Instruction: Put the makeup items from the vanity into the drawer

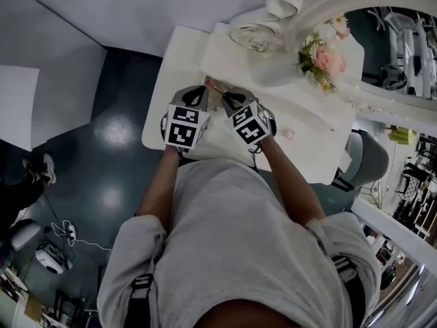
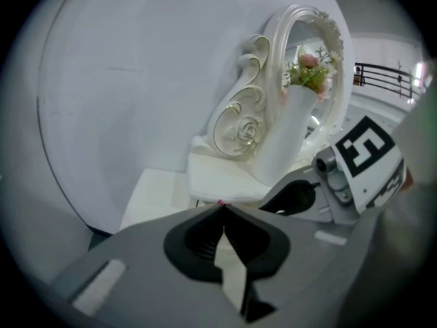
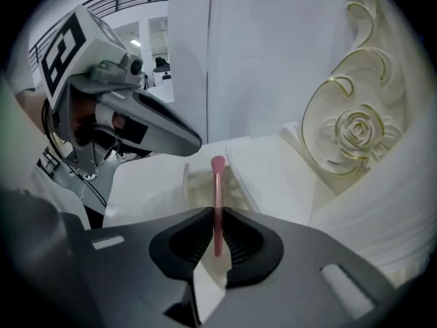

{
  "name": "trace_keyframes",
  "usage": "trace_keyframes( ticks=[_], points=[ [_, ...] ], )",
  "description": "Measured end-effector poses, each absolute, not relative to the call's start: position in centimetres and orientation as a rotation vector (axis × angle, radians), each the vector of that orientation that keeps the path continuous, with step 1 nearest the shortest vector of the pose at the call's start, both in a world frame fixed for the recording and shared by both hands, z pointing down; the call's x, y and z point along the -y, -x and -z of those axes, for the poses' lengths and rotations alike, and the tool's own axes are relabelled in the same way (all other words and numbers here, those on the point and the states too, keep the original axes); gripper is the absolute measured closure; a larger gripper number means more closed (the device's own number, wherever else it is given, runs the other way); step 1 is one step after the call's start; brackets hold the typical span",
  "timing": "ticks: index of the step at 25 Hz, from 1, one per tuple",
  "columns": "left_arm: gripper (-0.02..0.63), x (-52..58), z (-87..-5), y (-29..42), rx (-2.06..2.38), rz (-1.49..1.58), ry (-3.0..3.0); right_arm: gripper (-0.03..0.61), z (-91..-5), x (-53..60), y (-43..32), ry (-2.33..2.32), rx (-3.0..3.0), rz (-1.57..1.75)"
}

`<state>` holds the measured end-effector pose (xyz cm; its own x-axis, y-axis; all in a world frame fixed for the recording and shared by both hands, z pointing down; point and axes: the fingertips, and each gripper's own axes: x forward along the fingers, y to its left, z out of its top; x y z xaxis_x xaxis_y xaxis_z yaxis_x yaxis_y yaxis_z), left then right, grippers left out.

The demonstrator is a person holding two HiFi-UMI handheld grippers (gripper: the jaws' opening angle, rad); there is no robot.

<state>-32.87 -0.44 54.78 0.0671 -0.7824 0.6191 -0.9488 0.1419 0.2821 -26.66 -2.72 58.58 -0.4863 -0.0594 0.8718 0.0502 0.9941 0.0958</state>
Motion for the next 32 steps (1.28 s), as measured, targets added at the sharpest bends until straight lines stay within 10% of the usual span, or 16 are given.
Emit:
trace_keyframes(
  ticks=[32],
  points=[
    [0.611, 1.1, -56.0, 34.3, 1.685, -0.379, -1.699, 0.532, -62.0, 3.9, 27.9, -0.066, 2.007, 0.059]
  ],
)
